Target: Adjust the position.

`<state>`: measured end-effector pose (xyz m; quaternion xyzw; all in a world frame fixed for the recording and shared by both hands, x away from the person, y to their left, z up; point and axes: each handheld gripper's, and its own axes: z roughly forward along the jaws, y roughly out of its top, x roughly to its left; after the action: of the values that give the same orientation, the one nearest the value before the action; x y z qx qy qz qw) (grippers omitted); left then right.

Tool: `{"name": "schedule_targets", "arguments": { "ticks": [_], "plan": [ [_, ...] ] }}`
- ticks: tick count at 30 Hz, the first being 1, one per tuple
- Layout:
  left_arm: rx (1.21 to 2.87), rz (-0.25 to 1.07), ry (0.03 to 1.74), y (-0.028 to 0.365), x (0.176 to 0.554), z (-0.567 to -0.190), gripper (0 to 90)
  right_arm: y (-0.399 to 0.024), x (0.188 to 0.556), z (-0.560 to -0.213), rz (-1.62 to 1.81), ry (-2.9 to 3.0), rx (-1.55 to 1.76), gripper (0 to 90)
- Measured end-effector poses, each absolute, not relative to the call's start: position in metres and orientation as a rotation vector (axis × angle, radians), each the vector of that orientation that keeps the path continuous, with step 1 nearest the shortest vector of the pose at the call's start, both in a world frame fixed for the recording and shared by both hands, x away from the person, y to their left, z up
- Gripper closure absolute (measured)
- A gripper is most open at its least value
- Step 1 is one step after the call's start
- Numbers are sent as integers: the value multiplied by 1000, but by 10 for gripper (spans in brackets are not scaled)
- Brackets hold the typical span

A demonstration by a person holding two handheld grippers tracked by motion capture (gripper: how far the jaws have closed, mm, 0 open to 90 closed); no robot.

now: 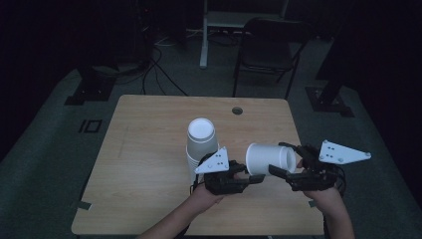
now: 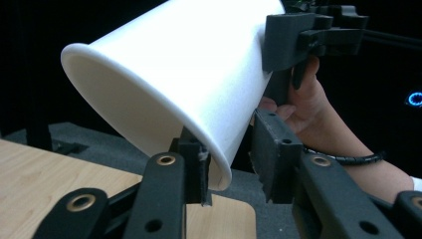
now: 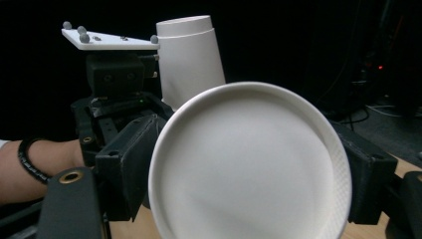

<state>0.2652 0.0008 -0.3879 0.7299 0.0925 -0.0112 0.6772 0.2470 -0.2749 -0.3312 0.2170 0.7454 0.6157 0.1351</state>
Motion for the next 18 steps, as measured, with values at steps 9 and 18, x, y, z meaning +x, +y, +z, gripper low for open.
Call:
{"name": "schedule_targets", "arguments": {
  "ticks": [9, 18],
  "plan": [
    [1668, -42, 95, 2, 254, -385, 854, -274, 246, -332, 1868, 2233, 600, 178],
    [1722, -43, 130, -1, 257, -389, 854, -276, 248, -324, 1792, 2178, 649, 289]
  ]
}}
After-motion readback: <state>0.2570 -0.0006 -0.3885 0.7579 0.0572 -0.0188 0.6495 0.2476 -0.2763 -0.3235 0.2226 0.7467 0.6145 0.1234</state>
